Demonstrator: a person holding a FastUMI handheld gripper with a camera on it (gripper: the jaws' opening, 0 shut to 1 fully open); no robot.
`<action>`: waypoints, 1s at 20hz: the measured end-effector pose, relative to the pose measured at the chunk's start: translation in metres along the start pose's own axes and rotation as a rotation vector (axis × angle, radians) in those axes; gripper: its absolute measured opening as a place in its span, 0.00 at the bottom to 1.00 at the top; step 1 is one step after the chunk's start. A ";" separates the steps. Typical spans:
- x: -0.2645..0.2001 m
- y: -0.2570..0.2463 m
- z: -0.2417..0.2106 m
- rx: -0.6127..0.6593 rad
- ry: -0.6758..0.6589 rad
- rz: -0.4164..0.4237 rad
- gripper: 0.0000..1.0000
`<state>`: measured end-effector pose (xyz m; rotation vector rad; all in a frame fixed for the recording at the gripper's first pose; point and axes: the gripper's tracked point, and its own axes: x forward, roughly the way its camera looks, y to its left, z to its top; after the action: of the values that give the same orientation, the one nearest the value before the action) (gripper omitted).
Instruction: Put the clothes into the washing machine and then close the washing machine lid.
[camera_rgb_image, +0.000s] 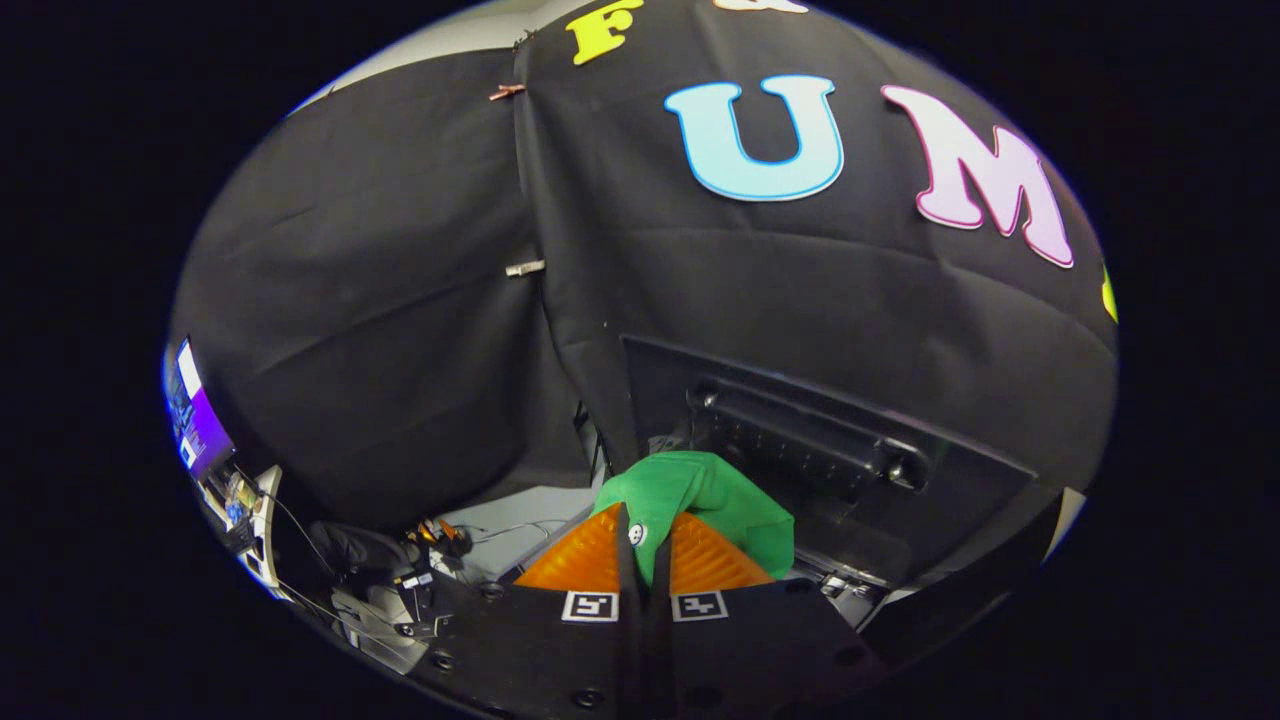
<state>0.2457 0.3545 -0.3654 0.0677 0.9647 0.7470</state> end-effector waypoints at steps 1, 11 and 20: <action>0.007 -0.006 -0.008 -0.006 0.025 -0.011 0.05; 0.025 -0.032 -0.052 0.035 0.186 -0.082 0.06; 0.024 -0.024 -0.054 0.093 0.208 -0.054 0.59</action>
<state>0.2256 0.3366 -0.4230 0.0454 1.1954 0.6683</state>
